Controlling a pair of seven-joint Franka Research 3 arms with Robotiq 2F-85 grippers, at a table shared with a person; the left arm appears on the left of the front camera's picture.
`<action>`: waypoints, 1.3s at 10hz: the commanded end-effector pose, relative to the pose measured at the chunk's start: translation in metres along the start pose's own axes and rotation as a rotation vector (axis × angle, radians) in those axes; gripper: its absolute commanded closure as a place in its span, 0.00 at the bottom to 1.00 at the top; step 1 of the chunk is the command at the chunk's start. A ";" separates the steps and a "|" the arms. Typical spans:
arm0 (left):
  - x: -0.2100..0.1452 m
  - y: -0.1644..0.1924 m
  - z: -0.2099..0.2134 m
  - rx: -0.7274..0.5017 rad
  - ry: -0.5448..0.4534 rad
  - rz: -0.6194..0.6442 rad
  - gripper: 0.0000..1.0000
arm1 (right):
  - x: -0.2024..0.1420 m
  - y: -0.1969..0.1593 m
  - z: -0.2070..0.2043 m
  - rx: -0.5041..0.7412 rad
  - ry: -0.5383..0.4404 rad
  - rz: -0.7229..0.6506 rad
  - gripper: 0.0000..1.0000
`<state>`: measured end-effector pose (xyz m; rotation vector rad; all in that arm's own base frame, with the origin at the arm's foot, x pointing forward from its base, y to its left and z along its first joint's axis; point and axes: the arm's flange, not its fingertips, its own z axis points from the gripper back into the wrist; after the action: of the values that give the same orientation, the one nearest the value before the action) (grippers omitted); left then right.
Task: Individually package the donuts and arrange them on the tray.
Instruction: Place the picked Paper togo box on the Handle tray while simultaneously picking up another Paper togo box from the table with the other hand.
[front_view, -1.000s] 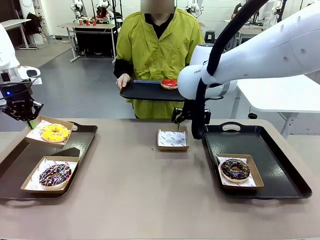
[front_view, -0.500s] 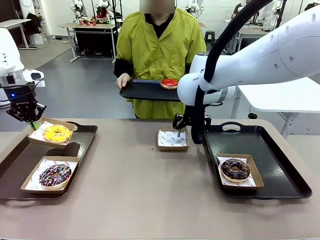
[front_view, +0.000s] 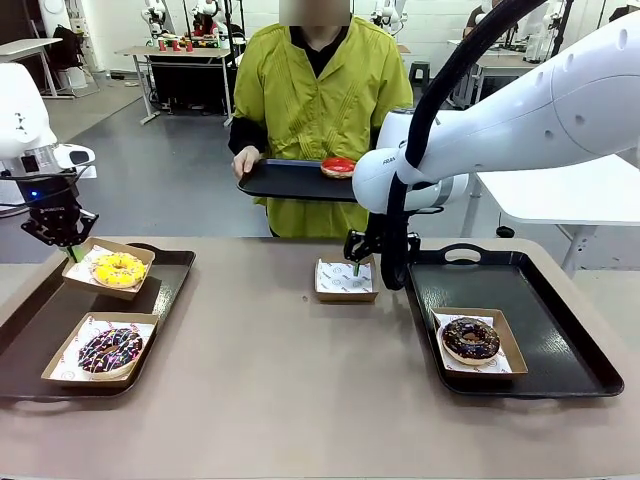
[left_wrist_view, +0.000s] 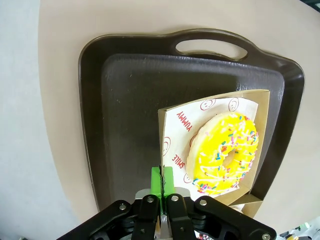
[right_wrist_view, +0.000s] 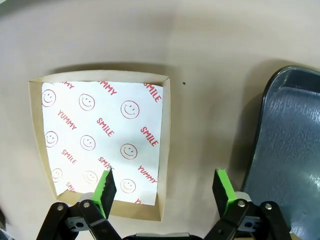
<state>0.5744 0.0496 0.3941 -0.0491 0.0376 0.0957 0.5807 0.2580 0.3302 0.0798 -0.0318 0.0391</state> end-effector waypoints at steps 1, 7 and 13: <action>0.009 0.002 0.001 -0.040 -0.012 -0.019 0.99 | 0.003 -0.002 -0.005 -0.007 -0.012 0.011 0.00; 0.018 0.000 -0.009 -0.024 0.014 -0.024 0.59 | 0.002 -0.003 -0.009 -0.005 0.002 0.021 0.57; 0.012 -0.001 -0.007 -0.036 0.018 -0.047 0.11 | 0.003 -0.006 -0.011 0.012 0.017 0.000 0.95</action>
<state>0.5872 0.0472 0.3815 -0.0569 0.0539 0.0758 0.5813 0.2561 0.3217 0.0780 -0.0180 0.0390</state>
